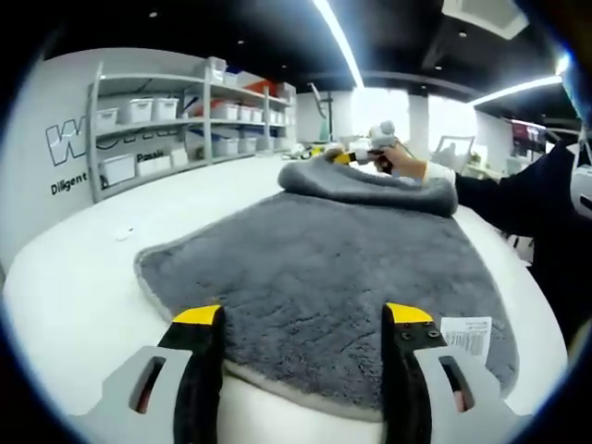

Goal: Open the folded towel by lifting each exposed corner and separating the folded layers until the towel lies flat within the target outline without major curled edges

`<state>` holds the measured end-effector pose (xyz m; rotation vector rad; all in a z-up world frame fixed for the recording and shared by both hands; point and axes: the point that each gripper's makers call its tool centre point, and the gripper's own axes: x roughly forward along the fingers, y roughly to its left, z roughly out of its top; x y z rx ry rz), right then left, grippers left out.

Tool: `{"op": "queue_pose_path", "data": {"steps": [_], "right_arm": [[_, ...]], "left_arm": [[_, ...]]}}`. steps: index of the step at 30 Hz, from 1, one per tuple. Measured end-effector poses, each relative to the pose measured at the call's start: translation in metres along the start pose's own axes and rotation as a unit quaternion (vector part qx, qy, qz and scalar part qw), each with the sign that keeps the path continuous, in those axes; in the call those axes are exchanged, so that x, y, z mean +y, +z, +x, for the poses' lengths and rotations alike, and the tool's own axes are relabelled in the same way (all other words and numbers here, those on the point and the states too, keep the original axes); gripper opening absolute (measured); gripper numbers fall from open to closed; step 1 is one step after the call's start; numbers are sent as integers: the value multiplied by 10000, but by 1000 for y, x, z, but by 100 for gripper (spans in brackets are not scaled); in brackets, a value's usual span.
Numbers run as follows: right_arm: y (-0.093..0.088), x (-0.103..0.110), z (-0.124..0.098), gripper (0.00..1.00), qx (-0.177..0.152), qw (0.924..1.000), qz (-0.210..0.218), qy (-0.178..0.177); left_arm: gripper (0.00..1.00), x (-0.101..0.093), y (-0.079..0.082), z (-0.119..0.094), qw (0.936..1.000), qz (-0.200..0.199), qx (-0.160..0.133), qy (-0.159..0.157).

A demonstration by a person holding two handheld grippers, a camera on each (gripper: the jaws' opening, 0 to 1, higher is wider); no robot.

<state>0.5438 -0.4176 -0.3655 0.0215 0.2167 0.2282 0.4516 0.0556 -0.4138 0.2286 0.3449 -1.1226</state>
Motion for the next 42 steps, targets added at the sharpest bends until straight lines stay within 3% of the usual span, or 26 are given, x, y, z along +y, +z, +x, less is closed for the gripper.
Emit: {"op": "queue_pose_path", "data": {"steps": [32,42], "right_arm": [[2,-31,-8,0,-73,9998,52,-149],[1,-49,-13,0,-62,9996,53,-267]], "left_arm": [[67,-3,-1,-1,10000,32,10,-14],[67,-3,-1,-1,10000,52,-30,-30]]}}
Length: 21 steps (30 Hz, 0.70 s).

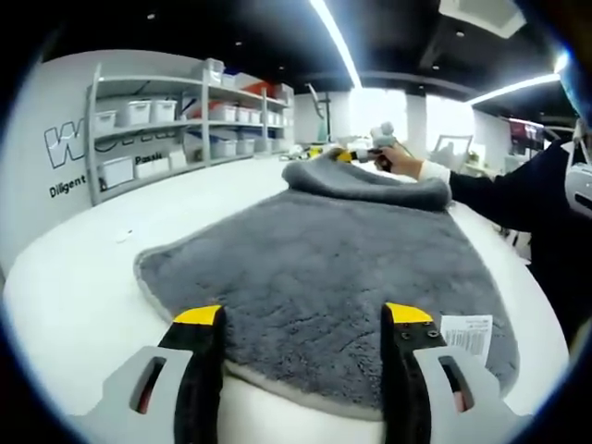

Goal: Open the folded towel by lifting each exposed corner and separating the folded layers until the towel lies flat within the target outline without major curled edges

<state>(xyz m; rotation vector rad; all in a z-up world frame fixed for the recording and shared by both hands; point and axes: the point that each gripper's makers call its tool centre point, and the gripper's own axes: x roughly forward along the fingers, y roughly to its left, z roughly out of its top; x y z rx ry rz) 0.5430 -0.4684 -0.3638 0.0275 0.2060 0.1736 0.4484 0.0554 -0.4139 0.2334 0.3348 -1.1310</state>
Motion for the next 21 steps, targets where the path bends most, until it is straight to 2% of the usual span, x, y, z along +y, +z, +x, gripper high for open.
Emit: {"op": "queue_pose_path", "data": {"steps": [7,15,21], "right_arm": [[-2,-16,-3,0,35,9999,9,-93],[-2,-23,-4,0,47,9999,1,-106],[-4,-23,-1,0,98,9999,-54,-75]], "left_arm": [[67,1,1,0,10000,23,-21,-12],[67,2,2,0,10000,77,-29,-12],[65,3,8,0,9989,456,-109,33]]}}
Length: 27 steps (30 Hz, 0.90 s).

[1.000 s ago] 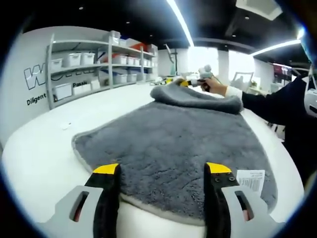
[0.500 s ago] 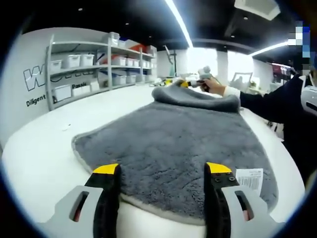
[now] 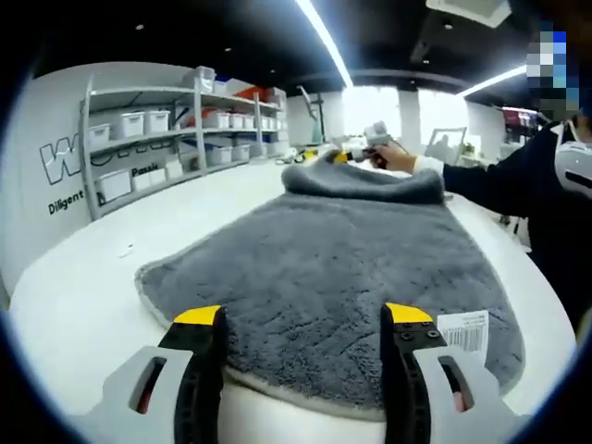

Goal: Open the folded towel by lifting each exposed corner and separating the folded layers until the towel lies flat within the target outline without major curled edges

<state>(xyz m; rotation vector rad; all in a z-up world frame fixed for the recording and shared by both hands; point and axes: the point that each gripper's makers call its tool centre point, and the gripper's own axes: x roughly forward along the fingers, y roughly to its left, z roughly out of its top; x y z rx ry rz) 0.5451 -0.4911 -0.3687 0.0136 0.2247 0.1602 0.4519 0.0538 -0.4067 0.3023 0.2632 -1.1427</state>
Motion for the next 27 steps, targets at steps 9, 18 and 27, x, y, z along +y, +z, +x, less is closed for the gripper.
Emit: {"op": "queue_pose_path", "data": {"steps": [9,18,27], "right_arm": [[-1,4,2,0,20,10000,-37,34],[-3,10,3,0,35,10000,-60,67],[-3,11,3,0,24,10000,-17,84]], "left_arm": [[57,22,12,-6,9989,-170,-301,328],[52,80,24,-7,9844,-735,-726,1425],[44,107,17,-4,9719,-1057,-651,2002]]}}
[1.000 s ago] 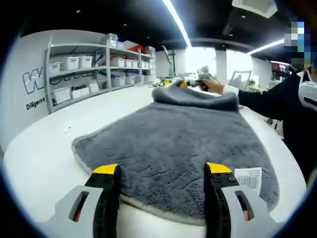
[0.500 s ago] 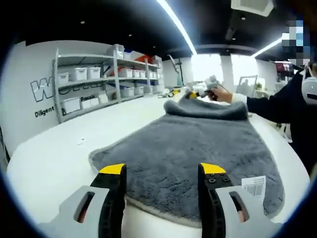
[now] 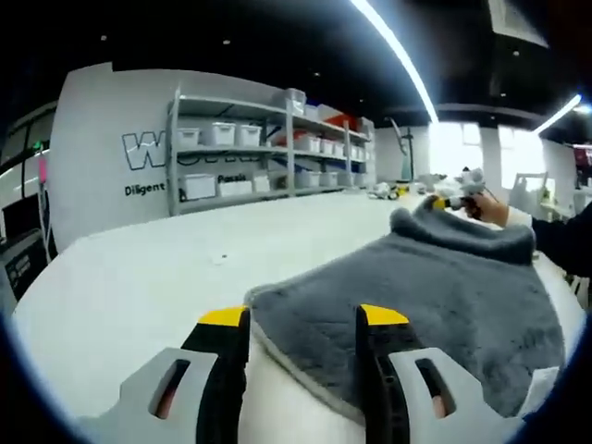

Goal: Open the folded towel by lifting each exposed corner and separating the folded layers until the towel lies flat within the target outline without major curled edges

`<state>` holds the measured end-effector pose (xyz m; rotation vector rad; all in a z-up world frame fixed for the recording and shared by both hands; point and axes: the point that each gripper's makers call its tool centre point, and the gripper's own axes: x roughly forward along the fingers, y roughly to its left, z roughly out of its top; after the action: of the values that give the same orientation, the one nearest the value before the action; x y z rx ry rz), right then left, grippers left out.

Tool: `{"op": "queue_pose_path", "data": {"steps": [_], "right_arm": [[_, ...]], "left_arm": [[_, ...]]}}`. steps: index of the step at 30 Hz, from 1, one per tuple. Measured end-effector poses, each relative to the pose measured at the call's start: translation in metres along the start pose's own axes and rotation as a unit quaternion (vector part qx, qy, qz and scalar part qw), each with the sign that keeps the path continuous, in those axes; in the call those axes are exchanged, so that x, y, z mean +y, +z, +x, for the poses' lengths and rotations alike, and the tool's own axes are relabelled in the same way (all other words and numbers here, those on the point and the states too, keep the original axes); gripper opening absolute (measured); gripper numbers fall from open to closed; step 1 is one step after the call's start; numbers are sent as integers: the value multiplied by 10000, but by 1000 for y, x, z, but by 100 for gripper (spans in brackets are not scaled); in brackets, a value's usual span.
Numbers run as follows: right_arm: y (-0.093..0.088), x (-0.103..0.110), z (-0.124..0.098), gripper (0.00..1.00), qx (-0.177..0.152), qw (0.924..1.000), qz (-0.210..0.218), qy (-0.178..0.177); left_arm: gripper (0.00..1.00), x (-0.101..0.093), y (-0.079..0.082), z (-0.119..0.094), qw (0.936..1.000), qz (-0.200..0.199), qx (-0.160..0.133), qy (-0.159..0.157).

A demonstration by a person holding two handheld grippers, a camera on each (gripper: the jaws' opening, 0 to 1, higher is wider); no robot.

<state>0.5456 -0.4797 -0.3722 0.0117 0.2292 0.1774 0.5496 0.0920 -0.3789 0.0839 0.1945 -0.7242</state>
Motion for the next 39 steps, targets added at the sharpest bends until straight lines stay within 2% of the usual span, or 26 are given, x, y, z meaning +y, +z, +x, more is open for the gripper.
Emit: {"op": "queue_pose_path", "data": {"steps": [1,3,4,7,8,10,12,15,19,21,26,30,35,39], "right_arm": [[0,0,0,0,1,10000,-2,-4],[0,1,-2,0,-8,10000,2,-11],[0,3,-4,0,-14,10000,8,-14],[2,5,-6,0,-44,10000,40,-9],[2,6,-7,0,-49,10000,38,-10],[2,9,-8,0,-46,10000,24,-5],[3,11,-10,0,-55,10000,8,-4],[5,15,-12,0,-86,10000,-7,13],[5,19,-14,0,-81,10000,-45,26],[6,22,-15,0,-76,9999,-81,27],[7,29,-18,0,-90,9999,-125,42],[8,37,-21,0,-100,9997,-210,62],[7,39,-20,0,-78,9995,-294,75],[7,41,-22,0,-73,9994,-341,72]], "left_arm": [[44,3,-2,2,10000,9,16,75],[39,19,-3,4,9981,242,3,562],[38,22,-4,4,9973,270,46,676],[38,15,1,10,9978,-397,-124,507],[38,16,1,12,9971,-496,-98,576],[38,18,-1,14,9969,-266,-19,736],[36,20,-6,16,9960,-18,198,865],[36,15,-11,21,9962,-126,314,797],[34,16,-18,23,9935,-2,587,974],[33,19,-25,22,9903,23,855,1098],[26,15,-22,23,9908,87,831,1061],[22,16,-23,24,9898,317,826,1117],[17,20,-21,22,9880,430,803,1250],[8,26,-21,19,9859,548,809,1359]]}}
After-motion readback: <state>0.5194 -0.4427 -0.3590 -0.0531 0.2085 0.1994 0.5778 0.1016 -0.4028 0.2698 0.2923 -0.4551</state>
